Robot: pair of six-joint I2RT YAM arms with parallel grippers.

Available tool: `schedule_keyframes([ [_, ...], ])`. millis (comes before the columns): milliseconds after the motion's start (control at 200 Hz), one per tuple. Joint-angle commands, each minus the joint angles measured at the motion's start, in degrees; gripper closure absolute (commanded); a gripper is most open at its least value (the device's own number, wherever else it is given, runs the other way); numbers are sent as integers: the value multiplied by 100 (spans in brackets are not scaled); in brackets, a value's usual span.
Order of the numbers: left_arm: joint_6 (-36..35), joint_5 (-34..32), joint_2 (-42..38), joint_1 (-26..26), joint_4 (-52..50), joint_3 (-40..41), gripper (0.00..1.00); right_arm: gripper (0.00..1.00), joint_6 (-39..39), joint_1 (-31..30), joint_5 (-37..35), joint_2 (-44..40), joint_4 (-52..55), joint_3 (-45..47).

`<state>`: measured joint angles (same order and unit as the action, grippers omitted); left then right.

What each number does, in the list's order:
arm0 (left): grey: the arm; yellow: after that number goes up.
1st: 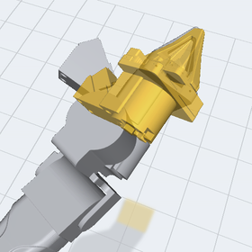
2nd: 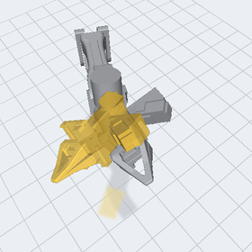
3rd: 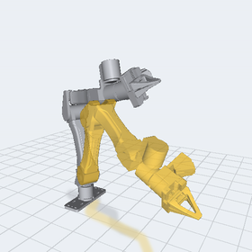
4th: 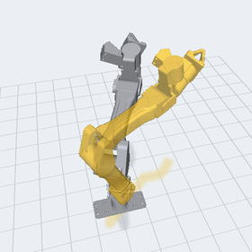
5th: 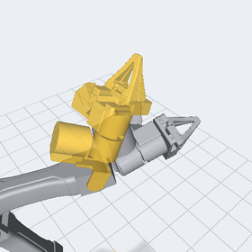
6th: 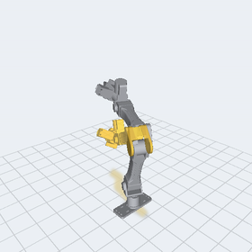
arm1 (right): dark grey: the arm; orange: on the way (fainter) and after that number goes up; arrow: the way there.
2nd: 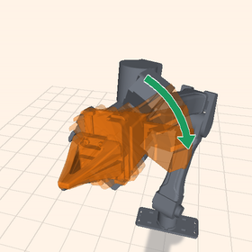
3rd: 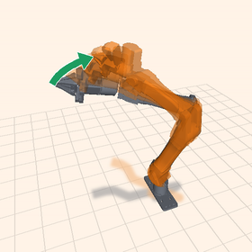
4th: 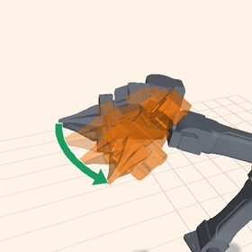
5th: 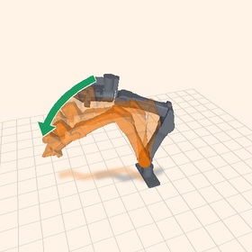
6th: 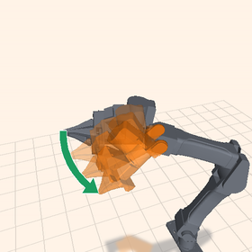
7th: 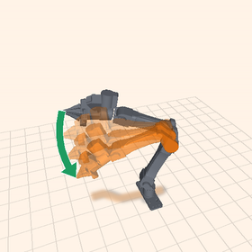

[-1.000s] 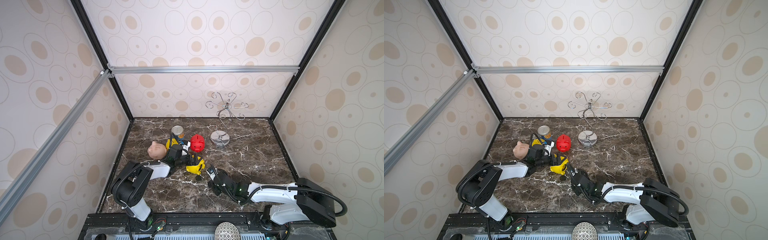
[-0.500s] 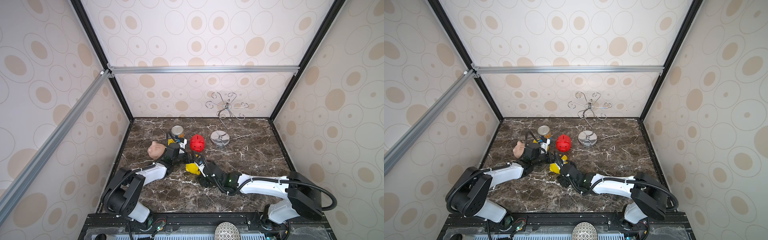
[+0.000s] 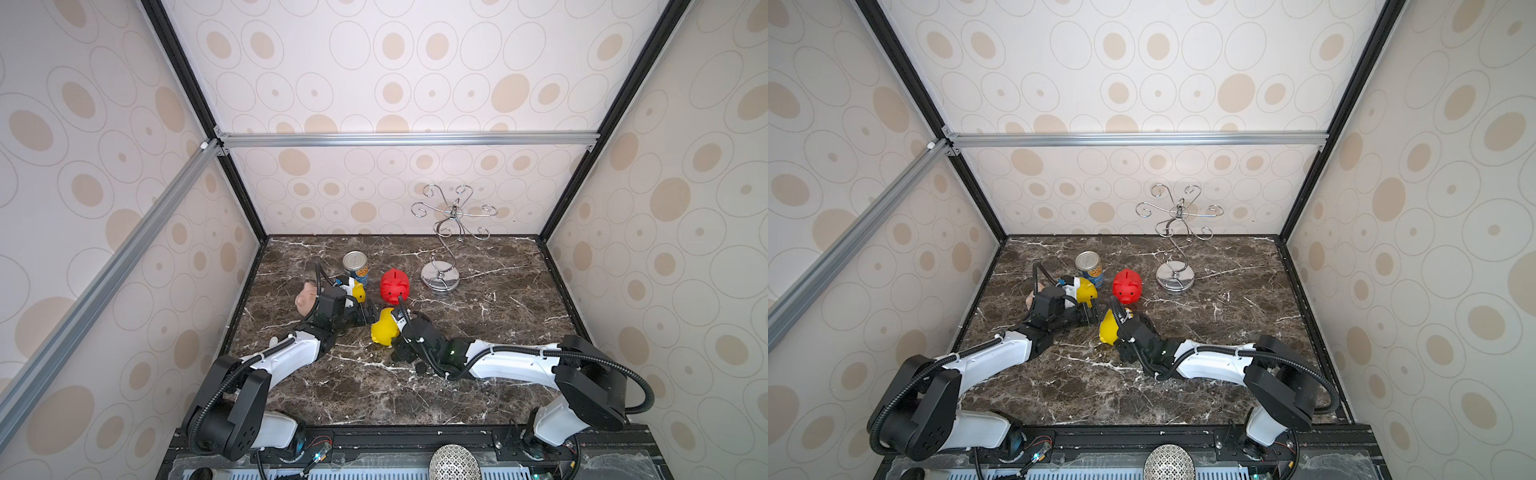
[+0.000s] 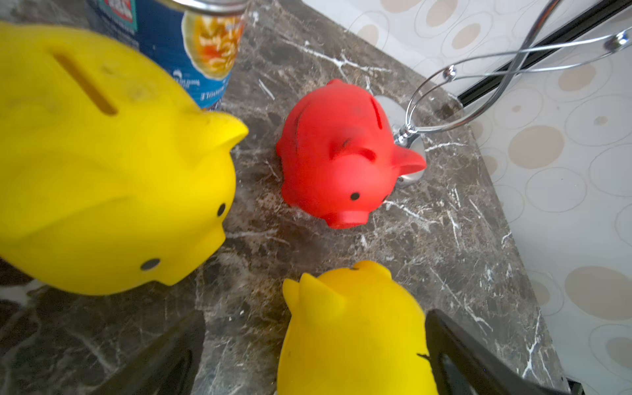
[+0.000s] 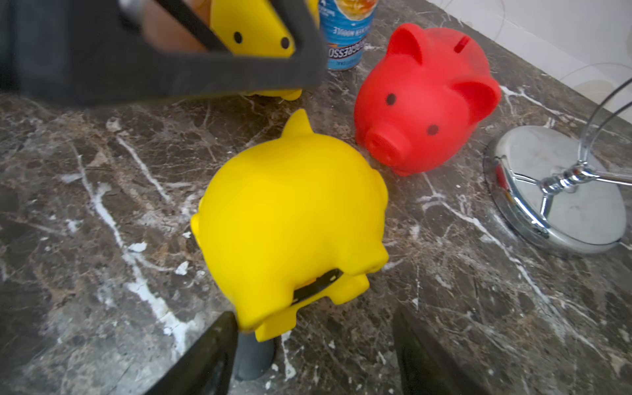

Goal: Open piggy banks
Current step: Adjust the piggy bank at the center of the board.

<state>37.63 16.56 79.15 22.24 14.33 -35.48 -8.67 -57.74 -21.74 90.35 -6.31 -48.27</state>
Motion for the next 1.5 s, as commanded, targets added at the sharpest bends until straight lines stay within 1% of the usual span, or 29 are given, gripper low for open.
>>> schedule_keyframes([
  [0,-156,142,87,-10,-25,-76,0,28,24,163,-153,-223,-44,183],
  [100,-205,283,155,6,19,-105,0,30,32,320,-103,-296,27,219],
  [195,-215,481,256,48,146,-120,0,31,115,333,-35,-469,11,255],
  [290,-223,559,395,94,147,-176,0,34,55,428,164,-555,74,225],
  [345,-165,628,463,120,376,-187,0,35,84,437,144,-573,141,196],
  [570,-177,680,451,284,412,-253,0,36,-6,453,207,-790,209,248],
  [735,-93,863,745,444,707,-328,0,36,21,457,271,-573,188,220],
  [840,-76,872,865,529,758,-461,0,36,134,473,408,-558,212,166],
  [945,-88,905,926,565,777,-536,0,36,256,578,512,-569,314,126],
  [1050,8,970,1005,623,844,-548,0,36,164,745,612,-629,313,216],
  [1100,85,963,975,675,928,-468,0,36,76,817,584,-674,354,256],
  [1175,102,907,909,754,955,-372,0,36,20,924,739,-756,332,355],
  [1285,197,810,842,805,970,-217,0,36,-94,945,866,-875,452,408],
  [1355,257,736,741,815,1021,-91,0,36,-217,931,1092,-929,491,478],
  [1420,276,677,674,822,991,-45,0,35,-297,933,1344,-961,616,490],
  [1496,329,623,617,821,958,-8,0,31,-426,929,1470,-1026,604,565],
])
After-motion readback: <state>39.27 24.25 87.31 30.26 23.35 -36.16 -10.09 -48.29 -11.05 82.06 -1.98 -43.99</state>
